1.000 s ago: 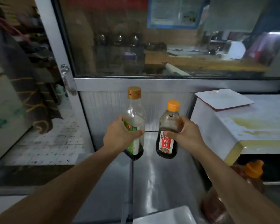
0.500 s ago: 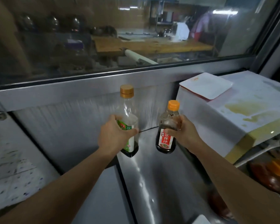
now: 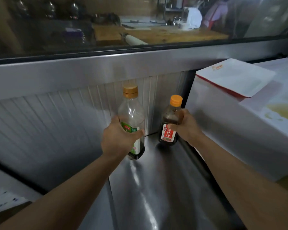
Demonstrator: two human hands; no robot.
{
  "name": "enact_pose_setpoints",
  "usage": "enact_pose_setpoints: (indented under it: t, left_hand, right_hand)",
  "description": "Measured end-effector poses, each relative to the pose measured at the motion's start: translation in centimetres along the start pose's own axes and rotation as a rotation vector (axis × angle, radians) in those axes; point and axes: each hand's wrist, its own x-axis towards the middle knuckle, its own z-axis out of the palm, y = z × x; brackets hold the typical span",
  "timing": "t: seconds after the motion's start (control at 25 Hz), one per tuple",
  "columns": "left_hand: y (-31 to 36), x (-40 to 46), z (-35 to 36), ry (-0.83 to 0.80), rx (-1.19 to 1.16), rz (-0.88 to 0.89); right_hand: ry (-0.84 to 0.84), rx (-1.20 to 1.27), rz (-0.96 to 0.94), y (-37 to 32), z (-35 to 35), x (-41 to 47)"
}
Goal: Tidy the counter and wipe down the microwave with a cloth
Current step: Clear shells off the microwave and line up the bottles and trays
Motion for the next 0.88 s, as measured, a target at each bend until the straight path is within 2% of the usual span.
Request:
enact_pose_setpoints:
  t: [0.24,0.48,0.68,0.88]
  left_hand:
    - [-0.7,0.5,1.5,0.018,-0.003,0.023]
    - [-0.9,0.5,1.7,-0.006,0.005,0.042]
    - [-0.7,0.6,1.9,-0.011,0.022,0.054]
    - [-1.1,1.0,2.3,0.021,0.030,0.097]
  right_hand:
    - [-0.085,0.028,0.008,1.6,0.5,1.5]
    - [-0.061,0.081,0.040,3.1,0.8,1.1]
    - [0.094,0.075,0.052,4.7,2.1,-0.8]
    - [0.245,-0.144,0.209,7.2,6.1,-2.3]
